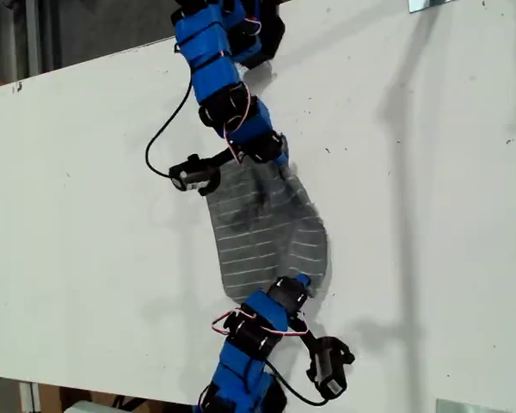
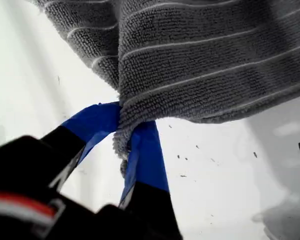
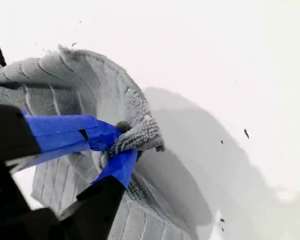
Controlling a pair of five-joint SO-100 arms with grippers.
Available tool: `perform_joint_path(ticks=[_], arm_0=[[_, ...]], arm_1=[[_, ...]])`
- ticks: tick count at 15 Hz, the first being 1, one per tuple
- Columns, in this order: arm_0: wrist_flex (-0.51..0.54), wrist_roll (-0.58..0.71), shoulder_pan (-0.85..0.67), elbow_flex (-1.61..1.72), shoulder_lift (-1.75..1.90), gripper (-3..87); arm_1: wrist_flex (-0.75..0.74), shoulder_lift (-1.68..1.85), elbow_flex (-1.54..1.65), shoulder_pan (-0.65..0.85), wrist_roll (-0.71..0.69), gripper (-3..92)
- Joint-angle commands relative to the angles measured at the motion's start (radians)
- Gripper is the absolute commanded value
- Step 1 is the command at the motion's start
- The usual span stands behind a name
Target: Grasp corners of a square towel and fold twice.
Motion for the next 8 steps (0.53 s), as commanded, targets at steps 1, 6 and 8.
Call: perform_joint_path(ticks=[1,6,8], arm_0=[[-0.006,0.014,-0.080,0.133,0.221,0.0],[-0.126,0.037,-0.345,0.644,0.646,0.0],[-0.127,0.075,-0.457,0.739,0.749,0.0]], arm_1=[[0.005,0.110,-0.035,0.107,-0.067,-0.1],[-0.006,0.023,-0.080,0.334,-0.179,-0.1],[-0.009,-0.025,-0.129,0.433,-0.242,-0.1]])
